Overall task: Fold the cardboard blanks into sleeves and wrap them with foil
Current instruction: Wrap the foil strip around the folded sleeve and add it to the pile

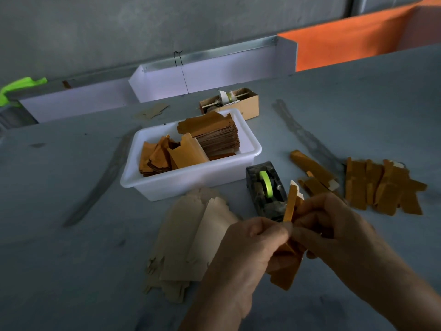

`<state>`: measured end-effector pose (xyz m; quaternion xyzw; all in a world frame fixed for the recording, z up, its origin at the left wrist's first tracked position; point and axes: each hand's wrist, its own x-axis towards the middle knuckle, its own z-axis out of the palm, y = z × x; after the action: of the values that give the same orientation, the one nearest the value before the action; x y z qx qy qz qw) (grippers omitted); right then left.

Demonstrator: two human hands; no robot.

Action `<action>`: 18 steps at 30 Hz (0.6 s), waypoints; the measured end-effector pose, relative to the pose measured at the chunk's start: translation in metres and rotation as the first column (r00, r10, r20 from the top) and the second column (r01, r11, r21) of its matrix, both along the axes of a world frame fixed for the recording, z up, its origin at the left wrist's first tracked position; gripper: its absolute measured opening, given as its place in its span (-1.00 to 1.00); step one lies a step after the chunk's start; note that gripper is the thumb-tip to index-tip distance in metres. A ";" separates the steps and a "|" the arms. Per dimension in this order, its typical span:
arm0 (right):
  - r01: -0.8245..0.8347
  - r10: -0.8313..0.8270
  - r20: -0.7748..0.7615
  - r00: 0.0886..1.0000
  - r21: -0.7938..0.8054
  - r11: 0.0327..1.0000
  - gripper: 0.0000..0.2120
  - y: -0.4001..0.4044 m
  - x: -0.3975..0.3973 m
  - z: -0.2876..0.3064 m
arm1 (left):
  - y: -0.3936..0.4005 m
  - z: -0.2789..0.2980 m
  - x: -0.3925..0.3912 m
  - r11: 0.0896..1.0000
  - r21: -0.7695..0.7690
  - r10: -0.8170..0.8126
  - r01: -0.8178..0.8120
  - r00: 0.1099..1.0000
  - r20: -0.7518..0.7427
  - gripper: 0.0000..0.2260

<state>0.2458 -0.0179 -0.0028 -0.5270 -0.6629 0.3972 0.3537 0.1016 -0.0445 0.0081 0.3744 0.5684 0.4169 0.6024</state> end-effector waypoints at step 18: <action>0.144 -0.160 0.377 0.912 0.071 0.987 -0.68 -0.001 0.003 0.001 | -0.011 -0.036 0.018 0.840 0.415 0.455 -0.348 0.869 -0.194 -0.83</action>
<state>0.2486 -0.0186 -0.0014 -0.6366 -0.6840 0.2446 0.2588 0.1195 -0.0557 -0.0279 0.4074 0.6271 0.5753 0.3313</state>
